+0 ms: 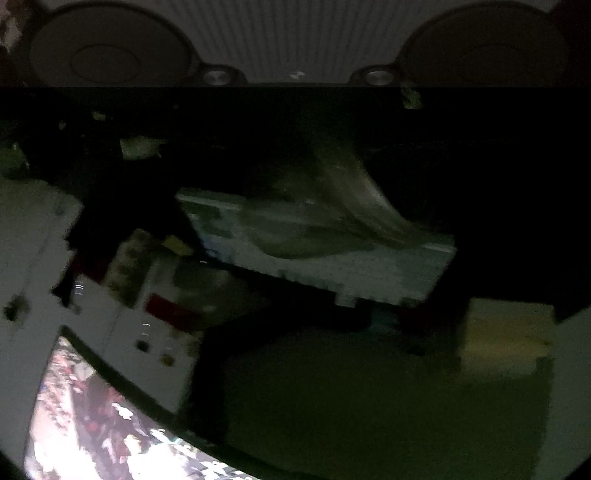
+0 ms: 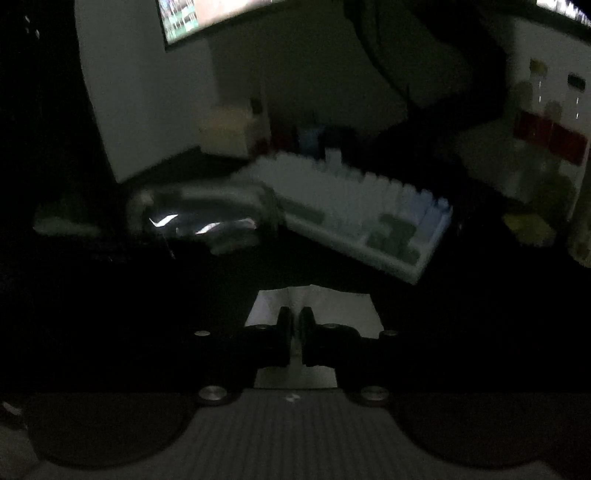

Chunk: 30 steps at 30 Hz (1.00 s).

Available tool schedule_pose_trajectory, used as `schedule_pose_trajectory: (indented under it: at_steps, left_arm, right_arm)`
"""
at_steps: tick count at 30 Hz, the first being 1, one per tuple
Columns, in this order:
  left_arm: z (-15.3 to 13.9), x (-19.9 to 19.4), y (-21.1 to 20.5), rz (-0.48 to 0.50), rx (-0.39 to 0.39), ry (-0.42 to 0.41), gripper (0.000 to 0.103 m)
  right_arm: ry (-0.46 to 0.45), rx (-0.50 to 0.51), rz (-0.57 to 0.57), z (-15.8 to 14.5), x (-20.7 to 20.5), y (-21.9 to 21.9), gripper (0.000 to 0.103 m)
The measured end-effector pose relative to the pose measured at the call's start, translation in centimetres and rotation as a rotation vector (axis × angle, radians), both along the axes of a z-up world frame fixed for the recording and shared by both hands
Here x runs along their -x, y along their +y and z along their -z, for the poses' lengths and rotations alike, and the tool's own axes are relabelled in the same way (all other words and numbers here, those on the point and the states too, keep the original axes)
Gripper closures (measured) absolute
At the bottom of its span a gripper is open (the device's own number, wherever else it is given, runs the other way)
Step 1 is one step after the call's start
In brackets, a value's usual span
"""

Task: Clean container
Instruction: 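Grasp the white tissue with the right gripper while the left gripper grasps the glass jar, then wipe the jar's outer wall with the tissue in the right gripper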

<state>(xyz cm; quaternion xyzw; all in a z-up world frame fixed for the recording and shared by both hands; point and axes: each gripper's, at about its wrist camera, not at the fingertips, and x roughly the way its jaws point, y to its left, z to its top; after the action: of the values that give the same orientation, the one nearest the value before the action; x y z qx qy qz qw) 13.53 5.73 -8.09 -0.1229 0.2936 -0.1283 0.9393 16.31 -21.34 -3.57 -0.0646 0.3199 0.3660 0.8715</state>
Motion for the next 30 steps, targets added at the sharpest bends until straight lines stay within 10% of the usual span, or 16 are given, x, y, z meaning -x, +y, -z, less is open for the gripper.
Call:
schedule_pose_trajectory:
  at_steps: [15,30]
  left_arm:
    - [0.9,6.3,-4.5,0.321,-0.127,-0.071,0.092]
    - [1.9,7.5,-3.8,0.289,-0.097,-0.051,0.080]
  right_arm:
    - [-0.071,-0.152,-0.188,-4.3,4.3,3.9,0.096]
    - [-0.053,-0.048,-0.079,-1.2,0.7,6.1,0.096]
